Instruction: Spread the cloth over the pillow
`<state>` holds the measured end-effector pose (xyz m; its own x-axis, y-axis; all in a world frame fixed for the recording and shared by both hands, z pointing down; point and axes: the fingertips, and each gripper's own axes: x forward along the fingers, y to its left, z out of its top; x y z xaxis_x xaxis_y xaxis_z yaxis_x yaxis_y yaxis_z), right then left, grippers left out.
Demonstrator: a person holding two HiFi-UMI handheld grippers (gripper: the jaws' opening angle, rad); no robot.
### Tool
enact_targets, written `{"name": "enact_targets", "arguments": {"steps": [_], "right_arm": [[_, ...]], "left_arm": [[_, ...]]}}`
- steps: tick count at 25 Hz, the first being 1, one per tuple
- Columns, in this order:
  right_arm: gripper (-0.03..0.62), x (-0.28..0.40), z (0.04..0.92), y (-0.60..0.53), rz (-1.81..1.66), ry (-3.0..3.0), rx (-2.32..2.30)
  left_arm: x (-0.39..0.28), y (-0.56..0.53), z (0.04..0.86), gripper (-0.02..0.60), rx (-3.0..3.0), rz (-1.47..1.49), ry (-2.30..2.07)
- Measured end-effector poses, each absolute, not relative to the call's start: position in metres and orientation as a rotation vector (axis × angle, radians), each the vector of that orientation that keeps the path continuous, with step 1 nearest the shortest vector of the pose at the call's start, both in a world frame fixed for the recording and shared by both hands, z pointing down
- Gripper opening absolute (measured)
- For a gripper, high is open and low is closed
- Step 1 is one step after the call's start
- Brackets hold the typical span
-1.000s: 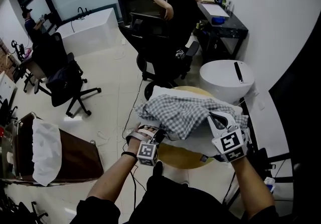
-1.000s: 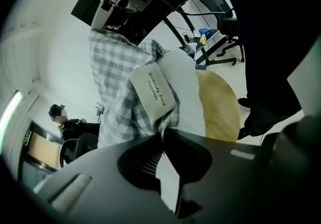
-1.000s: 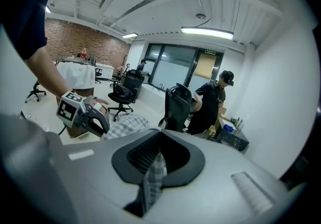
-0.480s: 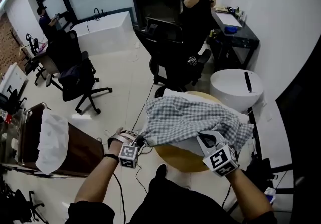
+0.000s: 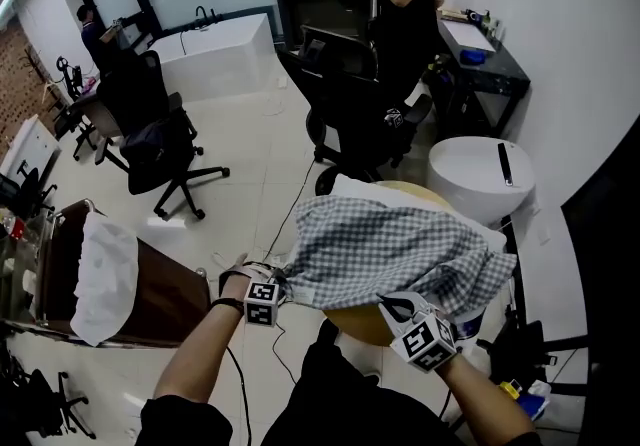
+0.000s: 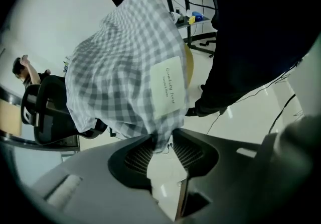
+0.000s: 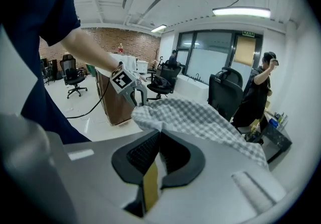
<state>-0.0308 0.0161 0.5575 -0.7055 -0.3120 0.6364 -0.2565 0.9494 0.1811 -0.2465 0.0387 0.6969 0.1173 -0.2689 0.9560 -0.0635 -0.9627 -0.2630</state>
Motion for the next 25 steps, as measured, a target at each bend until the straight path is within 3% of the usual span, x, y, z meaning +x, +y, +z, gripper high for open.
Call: {"name": "enact_targets", "arguments": {"steps": [3, 11, 16, 25], "right_arm": [[0.015, -0.037, 0.557, 0.01, -0.101, -2.401, 0.406], [0.089, -0.049, 0.566, 0.002, -0.055, -2.373, 0.354], [0.135, -0.049, 0.571, 0.005, 0.016, -2.396, 0.307], [0.149, -0.044, 0.504, -0.051, -0.066, -2.508, 0.382]], "left_arm": [[-0.254, 0.024, 0.689, 0.181, -2.351, -1.9, 0.373], [-0.306, 0.001, 0.655, 0.225, -2.531, -1.957, 0.214], [-0.322, -0.037, 0.644, 0.225, -2.507, -1.889, 0.315], [-0.264, -0.171, 0.604, 0.19, -2.62, -1.558, 0.426]]}}
